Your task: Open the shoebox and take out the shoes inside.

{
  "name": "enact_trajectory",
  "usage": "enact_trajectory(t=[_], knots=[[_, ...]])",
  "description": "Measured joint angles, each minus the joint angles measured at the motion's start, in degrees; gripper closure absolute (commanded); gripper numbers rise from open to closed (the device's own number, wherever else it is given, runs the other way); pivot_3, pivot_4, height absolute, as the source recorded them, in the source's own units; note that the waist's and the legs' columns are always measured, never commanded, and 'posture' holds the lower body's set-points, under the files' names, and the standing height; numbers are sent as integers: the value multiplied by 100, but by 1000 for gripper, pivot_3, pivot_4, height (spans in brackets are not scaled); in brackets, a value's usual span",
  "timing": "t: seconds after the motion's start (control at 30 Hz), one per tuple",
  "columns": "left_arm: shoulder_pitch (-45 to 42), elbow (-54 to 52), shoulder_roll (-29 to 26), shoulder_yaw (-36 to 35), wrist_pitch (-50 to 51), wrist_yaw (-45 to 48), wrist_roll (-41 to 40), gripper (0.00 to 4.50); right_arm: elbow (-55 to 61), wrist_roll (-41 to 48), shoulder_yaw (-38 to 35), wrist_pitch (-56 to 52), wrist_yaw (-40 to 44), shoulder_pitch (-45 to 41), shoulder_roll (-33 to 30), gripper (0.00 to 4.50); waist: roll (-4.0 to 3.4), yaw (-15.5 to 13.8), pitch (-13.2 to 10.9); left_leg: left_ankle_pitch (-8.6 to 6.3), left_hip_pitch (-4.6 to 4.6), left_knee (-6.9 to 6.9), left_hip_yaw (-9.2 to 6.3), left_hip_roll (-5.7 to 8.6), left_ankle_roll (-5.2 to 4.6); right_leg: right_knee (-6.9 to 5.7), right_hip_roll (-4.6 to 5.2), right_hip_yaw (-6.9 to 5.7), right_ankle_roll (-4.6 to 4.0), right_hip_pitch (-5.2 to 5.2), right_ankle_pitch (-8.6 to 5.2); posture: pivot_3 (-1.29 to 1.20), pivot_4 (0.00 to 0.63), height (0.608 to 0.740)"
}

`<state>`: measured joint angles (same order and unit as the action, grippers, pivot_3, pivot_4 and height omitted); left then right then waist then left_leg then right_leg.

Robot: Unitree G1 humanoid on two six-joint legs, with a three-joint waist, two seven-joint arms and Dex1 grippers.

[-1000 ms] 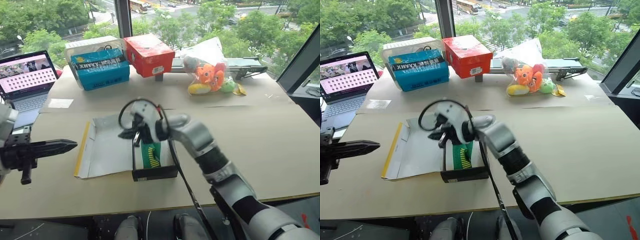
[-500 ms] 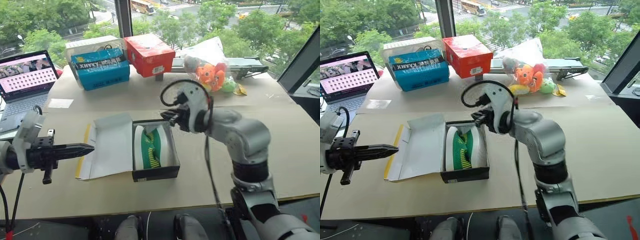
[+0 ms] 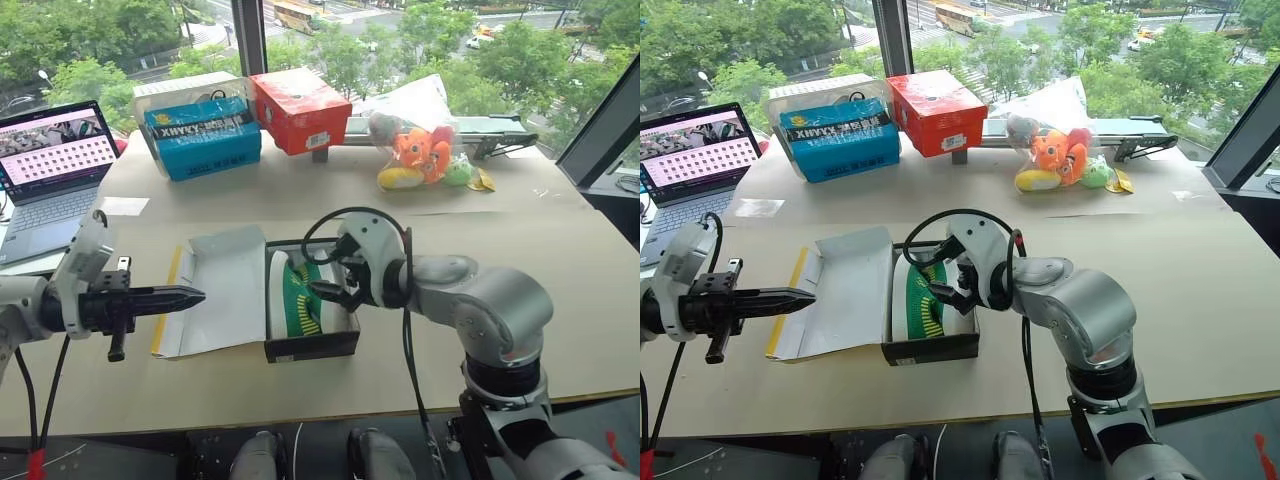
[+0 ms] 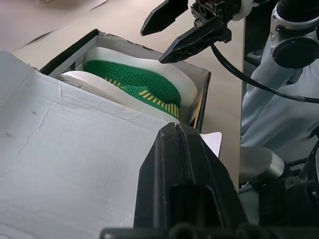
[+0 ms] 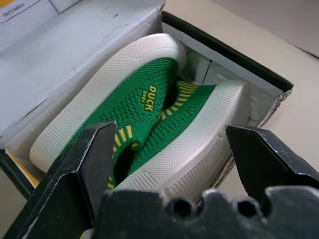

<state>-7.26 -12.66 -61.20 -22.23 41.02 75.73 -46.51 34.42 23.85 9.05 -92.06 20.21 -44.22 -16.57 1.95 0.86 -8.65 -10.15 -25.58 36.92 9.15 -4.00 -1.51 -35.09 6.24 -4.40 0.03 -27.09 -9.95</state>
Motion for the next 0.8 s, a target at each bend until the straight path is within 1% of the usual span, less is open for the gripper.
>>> enact_trajectory(t=[0.1,0.2,0.63,0.7,0.8], knots=[[-75,0,0,55,-2,-4,32,4500,-1,6,301,0,-71,33,-264,325,0,3,0,0,0,0,-1,-1,0,-1,0,0,0,0,0,0,150,739],[-79,0,11,73,-2,-30,43,4500,-5,-3,544,4,-203,217,-312,325,0,9,0,0,1,0,0,0,0,-1,0,1,0,0,-1,0,150,739],[-112,-35,57,81,-1,-201,43,4500,-81,-58,640,68,-559,369,-90,325,9,0,6,0,25,0,-7,-8,0,0,1,0,2,22,-2,0,150,739],[-132,-41,58,81,1,-234,42,4500,-74,-22,659,68,-549,336,-145,325,9,0,6,0,26,0,-8,-8,0,1,1,0,2,23,-2,0,150,739],[-165,-66,58,82,11,-260,40,4500,-40,126,648,44,-410,174,-400,325,9,0,6,-1,23,0,-8,-7,0,2,3,0,2,19,-3,0,150,739]])
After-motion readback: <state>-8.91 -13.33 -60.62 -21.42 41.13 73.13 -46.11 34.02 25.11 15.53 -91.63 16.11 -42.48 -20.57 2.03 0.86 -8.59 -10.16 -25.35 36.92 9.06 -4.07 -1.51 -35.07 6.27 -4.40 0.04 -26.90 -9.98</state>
